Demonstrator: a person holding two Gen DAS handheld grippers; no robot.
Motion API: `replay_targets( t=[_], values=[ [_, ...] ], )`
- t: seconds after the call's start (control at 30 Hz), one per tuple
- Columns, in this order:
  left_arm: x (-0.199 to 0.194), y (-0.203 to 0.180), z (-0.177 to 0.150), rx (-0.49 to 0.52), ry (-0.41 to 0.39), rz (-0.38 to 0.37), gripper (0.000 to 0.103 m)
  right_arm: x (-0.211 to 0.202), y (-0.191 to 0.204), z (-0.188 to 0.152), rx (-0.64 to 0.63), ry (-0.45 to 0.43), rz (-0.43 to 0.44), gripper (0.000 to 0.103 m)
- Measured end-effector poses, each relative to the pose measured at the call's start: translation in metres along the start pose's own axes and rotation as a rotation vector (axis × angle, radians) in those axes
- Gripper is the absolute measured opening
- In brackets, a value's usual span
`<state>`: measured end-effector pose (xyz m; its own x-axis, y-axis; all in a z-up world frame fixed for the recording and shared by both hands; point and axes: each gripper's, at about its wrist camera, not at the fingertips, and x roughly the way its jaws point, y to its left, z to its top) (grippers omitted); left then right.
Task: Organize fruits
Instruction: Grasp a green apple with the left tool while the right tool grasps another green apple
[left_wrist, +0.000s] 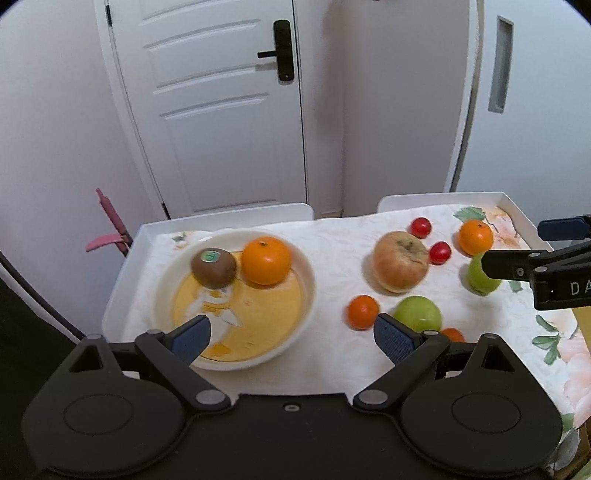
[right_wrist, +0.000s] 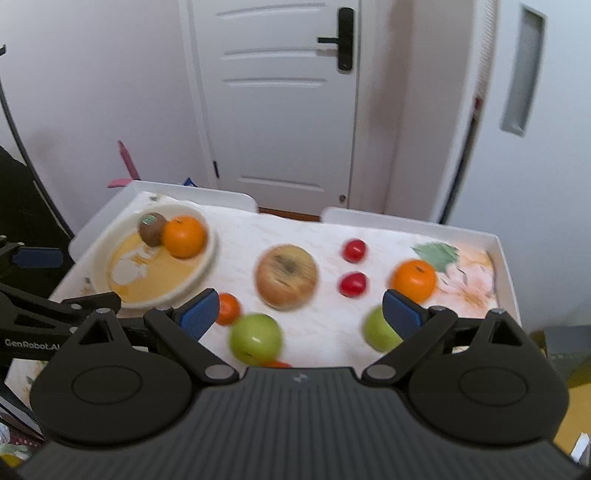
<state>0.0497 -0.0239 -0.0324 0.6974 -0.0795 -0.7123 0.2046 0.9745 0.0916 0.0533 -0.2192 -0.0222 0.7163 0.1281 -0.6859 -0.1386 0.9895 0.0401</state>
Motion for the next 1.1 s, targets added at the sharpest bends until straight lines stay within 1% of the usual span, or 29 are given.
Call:
replay_targets(
  t=[0.17,0.4,0.63,0.7,0.83,0.97,1.1],
  values=[
    [0.010,-0.033,-0.001,-0.021,0.026,-0.010,0.097,0.005,-0.035,-0.013,0.005,0.023,0.000,0.103],
    [0.033,-0.069,-0.001,-0.069,0.054,-0.006,0.097,0.020,-0.070,-0.021,-0.010,0.041,0.019,0.103],
    [0.064,-0.092,0.000,-0.125,0.088,0.005,0.095,0.042,-0.093,-0.029,-0.053,0.066,0.052,0.103],
    [0.073,-0.097,0.000,-0.136,0.097,0.010,0.091,0.049,-0.097,-0.031,-0.068,0.074,0.058,0.103],
    [0.089,-0.105,0.000,-0.152,0.116,0.025,0.090,0.063,-0.107,-0.035,-0.081,0.090,0.075,0.103],
    [0.103,-0.110,-0.001,-0.161,0.143,0.036,0.084,0.076,-0.113,-0.038,-0.084,0.102,0.096,0.103],
    [0.115,-0.113,-0.003,-0.173,0.178,0.024,0.066,0.087,-0.114,-0.040,-0.095,0.111,0.120,0.103]
  ],
)
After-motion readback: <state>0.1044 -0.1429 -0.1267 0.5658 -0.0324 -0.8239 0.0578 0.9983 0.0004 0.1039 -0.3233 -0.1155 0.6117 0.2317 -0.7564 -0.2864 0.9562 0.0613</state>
